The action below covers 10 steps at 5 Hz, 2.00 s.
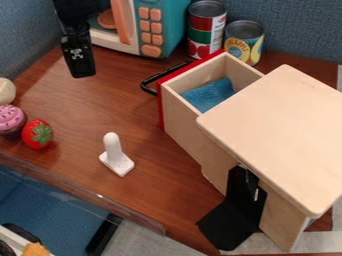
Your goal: Close the drawer
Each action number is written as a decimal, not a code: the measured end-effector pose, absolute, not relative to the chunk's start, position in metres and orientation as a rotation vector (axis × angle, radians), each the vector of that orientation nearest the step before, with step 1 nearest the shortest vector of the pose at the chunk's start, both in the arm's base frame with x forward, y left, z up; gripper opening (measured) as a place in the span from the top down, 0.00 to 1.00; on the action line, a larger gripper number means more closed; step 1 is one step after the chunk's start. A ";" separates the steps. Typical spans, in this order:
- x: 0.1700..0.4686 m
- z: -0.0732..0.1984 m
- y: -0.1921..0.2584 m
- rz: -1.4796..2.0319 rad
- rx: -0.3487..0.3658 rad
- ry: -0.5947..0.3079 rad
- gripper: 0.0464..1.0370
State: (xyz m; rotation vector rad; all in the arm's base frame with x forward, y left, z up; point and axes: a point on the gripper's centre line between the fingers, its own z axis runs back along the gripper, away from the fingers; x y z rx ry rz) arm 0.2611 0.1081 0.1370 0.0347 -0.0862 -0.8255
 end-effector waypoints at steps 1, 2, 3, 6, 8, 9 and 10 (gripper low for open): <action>0.261 0.130 0.108 -0.832 0.020 -0.077 0.04; 0.279 0.119 0.123 -0.946 0.086 -0.129 0.04; 0.296 0.115 0.136 -1.049 0.134 -0.153 0.04; 0.324 0.097 0.129 -1.560 0.185 -0.042 0.04; 0.354 0.077 0.119 -1.752 0.226 0.000 0.04; 0.373 0.069 0.119 -1.737 0.238 -0.015 0.04; 0.394 0.058 0.115 -1.723 0.234 0.003 0.04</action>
